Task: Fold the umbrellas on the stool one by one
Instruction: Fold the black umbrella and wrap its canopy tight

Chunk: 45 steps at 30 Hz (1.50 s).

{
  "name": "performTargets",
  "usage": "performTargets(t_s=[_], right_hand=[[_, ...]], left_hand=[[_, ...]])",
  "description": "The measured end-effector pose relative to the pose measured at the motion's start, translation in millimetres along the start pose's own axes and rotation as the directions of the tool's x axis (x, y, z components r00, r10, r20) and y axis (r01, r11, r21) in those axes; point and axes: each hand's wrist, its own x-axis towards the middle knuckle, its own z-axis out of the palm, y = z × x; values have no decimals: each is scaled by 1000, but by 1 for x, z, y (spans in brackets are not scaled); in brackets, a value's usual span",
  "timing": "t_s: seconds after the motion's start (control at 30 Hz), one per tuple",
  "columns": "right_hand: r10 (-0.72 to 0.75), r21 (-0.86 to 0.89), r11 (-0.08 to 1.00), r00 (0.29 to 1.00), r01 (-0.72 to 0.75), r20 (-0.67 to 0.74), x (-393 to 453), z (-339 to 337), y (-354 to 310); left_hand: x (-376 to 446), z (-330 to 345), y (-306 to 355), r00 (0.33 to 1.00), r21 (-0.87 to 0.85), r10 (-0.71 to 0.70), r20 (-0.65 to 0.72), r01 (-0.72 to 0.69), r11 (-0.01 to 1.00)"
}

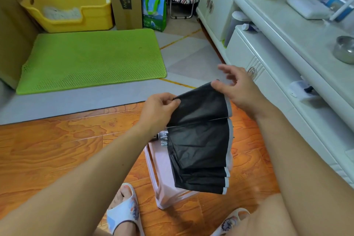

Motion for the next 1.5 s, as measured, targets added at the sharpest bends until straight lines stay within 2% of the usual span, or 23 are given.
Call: performTargets(t_s=[0.07,0.13,0.27,0.37,0.47,0.53,0.67,0.8,0.9,0.97,1.0,1.03,1.07,1.13,1.17,1.2,1.23,1.27,1.37,1.43,1.5], right_hand=[[-17,-81,996,985,32,173,1,0,1],[-8,-141,989,960,49,281,1,-3,2],[-81,-241,957,944,164,319,-5,-14,2],[-151,-389,869,913,306,380,-16,-15,10],[-183,-472,776,866,418,466,-30,-5,24],[-224,-512,718,852,472,473,-39,1,34],[-336,-518,659,829,546,447,-58,8,35],[-390,-505,595,775,625,498,-81,11,34],[-375,-545,488,727,682,575,-100,20,49],[-368,-581,404,707,706,604,-111,30,69],[-370,-597,373,704,710,606,-114,36,80],[-371,-611,350,704,710,605,-116,41,89],[-374,-621,339,707,707,600,-117,45,96],[-377,-630,338,714,699,590,-117,51,104],[-368,-635,341,720,693,588,-116,53,107],[-349,-639,346,727,687,592,-116,55,108],[-311,-639,357,732,681,607,-117,56,109],[-271,-625,379,728,682,630,-118,57,109],[-175,-566,489,710,664,682,-123,57,109],[-121,-535,595,724,600,679,-123,54,111],[-45,-499,721,752,480,658,-124,48,110]], left_hand=[[2,-1,3,999,18,19,36,-19,1000],[3,-5,4,998,60,43,54,-46,997],[-9,-18,2,981,89,60,187,-77,993],[-22,-25,-5,940,169,143,310,-203,965],[-35,-23,-15,907,253,203,369,-309,917],[-43,-18,-23,889,289,232,394,-360,887],[-53,-14,-41,843,361,333,422,-493,791],[-61,-17,-48,810,415,356,465,-555,721],[-67,-19,-53,725,470,369,582,-670,574],[-73,-16,-56,668,511,317,674,-731,453],[-74,-14,-58,667,540,299,682,-736,409],[-71,-14,-58,700,583,298,649,-709,396],[-67,-15,-57,762,643,290,578,-645,414],[-53,-23,-57,893,752,207,401,-449,482],[-47,-29,-59,929,786,119,349,-360,503],[-44,-33,-61,936,806,41,350,-323,496],[-43,-36,-64,925,815,17,380,-343,467],[-44,-35,-66,902,804,58,427,-408,433],[-57,-12,-60,776,687,226,589,-628,365],[-67,10,-59,690,632,181,700,-718,291],[-73,20,-66,663,644,63,746,-743,185]])
